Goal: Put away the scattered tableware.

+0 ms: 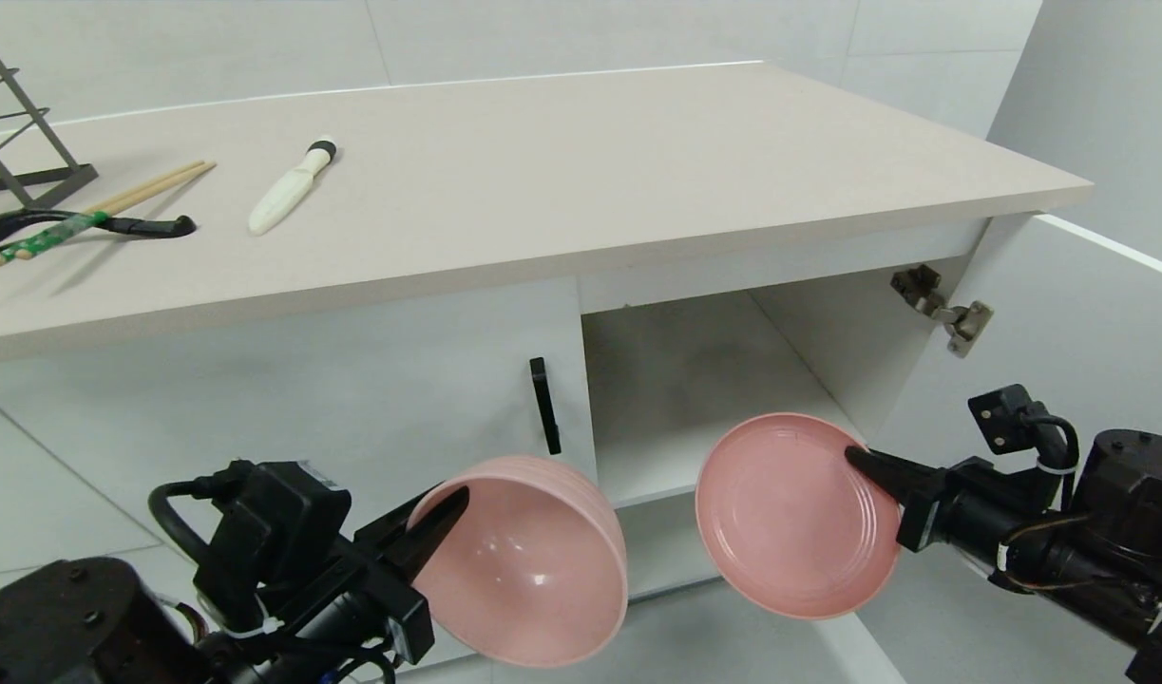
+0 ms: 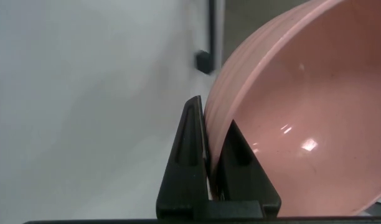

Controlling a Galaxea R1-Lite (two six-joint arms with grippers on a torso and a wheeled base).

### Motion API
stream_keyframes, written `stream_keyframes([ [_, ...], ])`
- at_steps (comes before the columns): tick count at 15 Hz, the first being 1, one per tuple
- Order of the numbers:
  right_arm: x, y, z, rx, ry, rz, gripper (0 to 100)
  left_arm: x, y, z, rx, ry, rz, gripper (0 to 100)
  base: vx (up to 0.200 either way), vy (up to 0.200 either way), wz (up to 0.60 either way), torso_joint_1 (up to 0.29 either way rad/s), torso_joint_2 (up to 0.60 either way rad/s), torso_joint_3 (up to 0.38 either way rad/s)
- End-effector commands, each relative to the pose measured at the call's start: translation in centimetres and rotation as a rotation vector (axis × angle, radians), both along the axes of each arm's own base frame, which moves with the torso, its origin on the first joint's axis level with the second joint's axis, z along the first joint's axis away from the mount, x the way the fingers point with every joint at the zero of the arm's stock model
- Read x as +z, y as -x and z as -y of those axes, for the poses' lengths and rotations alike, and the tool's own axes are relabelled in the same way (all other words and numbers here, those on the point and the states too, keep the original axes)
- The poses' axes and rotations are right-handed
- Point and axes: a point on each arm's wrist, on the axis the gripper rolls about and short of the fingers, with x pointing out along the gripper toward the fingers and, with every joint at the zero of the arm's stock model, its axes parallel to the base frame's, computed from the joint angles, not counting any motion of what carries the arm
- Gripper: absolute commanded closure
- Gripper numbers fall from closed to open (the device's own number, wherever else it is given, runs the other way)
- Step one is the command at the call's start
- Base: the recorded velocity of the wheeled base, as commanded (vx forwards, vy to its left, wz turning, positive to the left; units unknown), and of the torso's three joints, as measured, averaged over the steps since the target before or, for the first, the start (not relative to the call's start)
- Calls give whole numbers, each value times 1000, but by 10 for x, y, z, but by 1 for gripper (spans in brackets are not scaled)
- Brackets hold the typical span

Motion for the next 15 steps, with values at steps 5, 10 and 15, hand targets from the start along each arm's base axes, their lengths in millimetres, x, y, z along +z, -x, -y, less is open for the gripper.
stream_keyframes([
  [5, -16, -28, -8, -2, -17, -36, 100, 7, 6, 1, -26, 19, 32, 100, 0, 0, 0, 0, 0, 0],
  [10, -26, -45, -12, -9, -43, -57, 100, 7, 10, 6, -56, 20, 29, 100, 0, 0, 0, 0, 0, 0],
  [15, -31, -61, -14, -21, -77, -60, 100, 8, 10, 5, -56, 23, 34, 100, 0, 0, 0, 0, 0, 0],
])
